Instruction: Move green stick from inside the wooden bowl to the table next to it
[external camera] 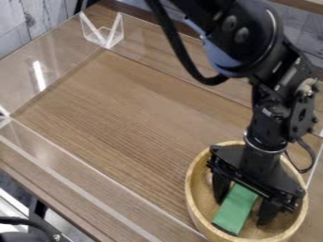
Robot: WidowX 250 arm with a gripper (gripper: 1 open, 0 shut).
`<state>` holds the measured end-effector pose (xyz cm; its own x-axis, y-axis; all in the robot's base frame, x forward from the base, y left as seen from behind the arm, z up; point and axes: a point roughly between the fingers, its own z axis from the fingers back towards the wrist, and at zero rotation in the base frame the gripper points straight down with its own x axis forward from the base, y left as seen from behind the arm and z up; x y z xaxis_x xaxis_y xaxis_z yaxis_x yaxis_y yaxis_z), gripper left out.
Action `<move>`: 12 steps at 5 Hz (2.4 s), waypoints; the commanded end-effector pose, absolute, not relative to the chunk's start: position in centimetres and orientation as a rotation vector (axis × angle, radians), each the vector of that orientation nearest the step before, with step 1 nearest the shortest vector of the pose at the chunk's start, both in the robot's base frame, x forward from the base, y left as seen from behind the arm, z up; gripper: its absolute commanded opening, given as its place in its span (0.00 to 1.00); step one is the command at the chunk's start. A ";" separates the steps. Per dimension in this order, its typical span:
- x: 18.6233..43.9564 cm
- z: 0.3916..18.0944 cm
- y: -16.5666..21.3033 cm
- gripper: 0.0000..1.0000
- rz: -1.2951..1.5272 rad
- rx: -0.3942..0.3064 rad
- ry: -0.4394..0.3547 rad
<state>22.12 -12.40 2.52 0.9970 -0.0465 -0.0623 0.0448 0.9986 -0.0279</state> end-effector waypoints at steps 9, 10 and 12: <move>25.6 13.5 -10.5 0.00 0.057 -0.156 -0.129; 25.3 12.6 -11.9 0.00 0.027 -0.158 -0.129; 25.9 12.8 -11.5 0.00 0.043 -0.153 -0.161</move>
<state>25.41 -11.48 11.93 0.9911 0.0468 0.1244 -0.0284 0.9890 -0.1453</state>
